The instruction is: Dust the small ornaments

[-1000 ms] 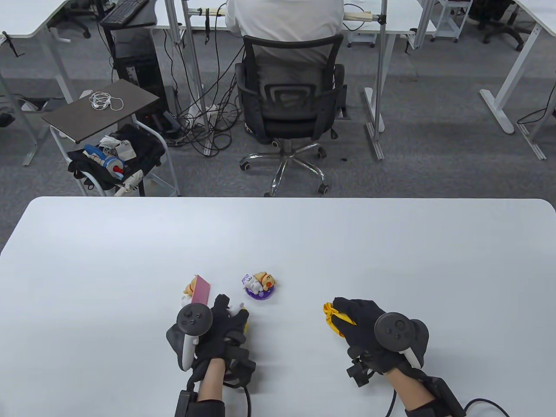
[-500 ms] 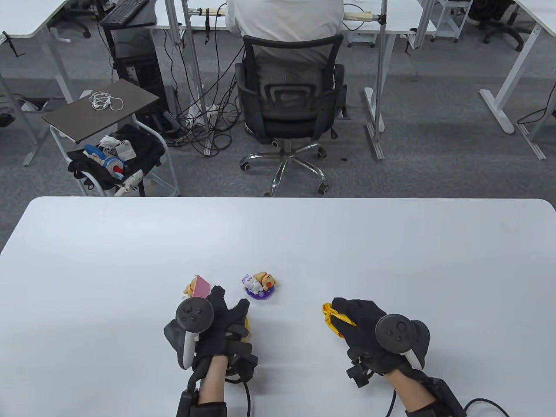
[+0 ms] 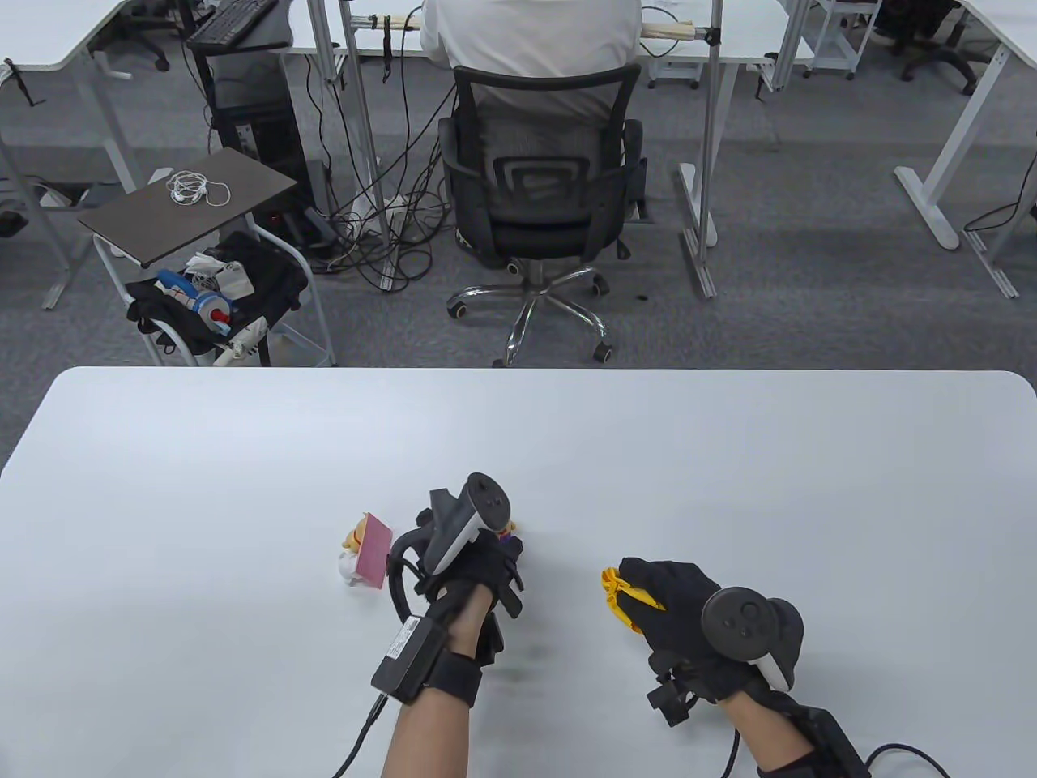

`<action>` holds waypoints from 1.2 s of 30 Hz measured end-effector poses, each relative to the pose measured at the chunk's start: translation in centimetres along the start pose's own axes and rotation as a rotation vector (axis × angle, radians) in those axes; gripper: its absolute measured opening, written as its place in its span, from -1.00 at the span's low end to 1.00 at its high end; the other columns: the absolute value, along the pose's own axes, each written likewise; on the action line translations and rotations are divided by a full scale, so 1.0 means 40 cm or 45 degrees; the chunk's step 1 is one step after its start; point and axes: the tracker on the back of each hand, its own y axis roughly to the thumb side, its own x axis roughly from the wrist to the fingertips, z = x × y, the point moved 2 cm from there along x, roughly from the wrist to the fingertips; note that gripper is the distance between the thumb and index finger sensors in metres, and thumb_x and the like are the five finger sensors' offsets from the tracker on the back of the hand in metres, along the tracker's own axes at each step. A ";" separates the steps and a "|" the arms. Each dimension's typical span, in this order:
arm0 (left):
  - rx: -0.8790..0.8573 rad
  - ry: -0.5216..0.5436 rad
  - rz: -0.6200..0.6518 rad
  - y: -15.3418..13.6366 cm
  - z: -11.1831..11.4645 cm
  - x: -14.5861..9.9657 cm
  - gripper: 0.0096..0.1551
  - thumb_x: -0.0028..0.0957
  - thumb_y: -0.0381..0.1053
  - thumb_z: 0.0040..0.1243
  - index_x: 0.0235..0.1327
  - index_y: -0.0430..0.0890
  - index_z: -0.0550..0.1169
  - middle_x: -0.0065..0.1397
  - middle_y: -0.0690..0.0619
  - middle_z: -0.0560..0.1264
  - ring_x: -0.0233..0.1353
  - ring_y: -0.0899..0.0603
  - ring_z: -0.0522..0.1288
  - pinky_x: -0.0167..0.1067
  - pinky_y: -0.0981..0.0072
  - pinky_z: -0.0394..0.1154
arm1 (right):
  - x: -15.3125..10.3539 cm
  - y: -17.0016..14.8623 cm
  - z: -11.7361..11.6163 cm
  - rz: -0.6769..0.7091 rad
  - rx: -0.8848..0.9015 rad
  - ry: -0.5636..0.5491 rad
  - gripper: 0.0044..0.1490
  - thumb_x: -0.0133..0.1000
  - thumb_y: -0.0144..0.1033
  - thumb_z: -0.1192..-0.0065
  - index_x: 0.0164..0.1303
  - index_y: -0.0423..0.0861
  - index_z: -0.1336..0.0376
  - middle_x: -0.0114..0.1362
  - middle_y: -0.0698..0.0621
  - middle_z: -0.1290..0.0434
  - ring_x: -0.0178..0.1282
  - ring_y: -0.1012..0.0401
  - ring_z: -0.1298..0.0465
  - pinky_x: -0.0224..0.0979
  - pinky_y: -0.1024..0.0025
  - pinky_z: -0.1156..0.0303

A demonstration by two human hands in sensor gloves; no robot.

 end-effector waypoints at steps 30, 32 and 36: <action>0.339 -0.161 -0.055 0.060 0.069 0.149 -0.13 0.12 0.25 0.18 0.55 0.20 -0.01 0.61 -0.26 0.18 0.51 -0.41 0.32 0.40 -0.27 0.28 | 0.009 -0.018 -0.006 -0.045 0.004 0.015 -0.40 0.01 -0.15 -0.55 0.26 -0.05 -0.45 0.15 -0.10 -0.56 0.27 -0.08 -0.53 0.33 -0.15 -0.40; 0.349 -0.142 -0.037 0.060 0.062 0.139 -0.13 0.12 0.24 0.18 0.55 0.21 -0.01 0.60 -0.28 0.18 0.50 -0.40 0.31 0.40 -0.27 0.27 | 0.010 -0.016 -0.008 -0.045 0.001 0.018 -0.40 0.01 -0.16 -0.55 0.26 -0.05 -0.45 0.15 -0.10 -0.56 0.27 -0.08 -0.53 0.33 -0.15 -0.40; 0.288 -0.094 -0.005 0.057 0.018 0.100 -0.13 0.12 0.25 0.15 0.56 0.21 -0.02 0.60 -0.28 0.16 0.50 -0.39 0.30 0.40 -0.27 0.26 | 0.010 -0.019 -0.012 -0.048 -0.005 0.031 -0.40 0.01 -0.16 -0.55 0.26 -0.05 -0.45 0.15 -0.10 -0.56 0.26 -0.08 -0.53 0.33 -0.15 -0.40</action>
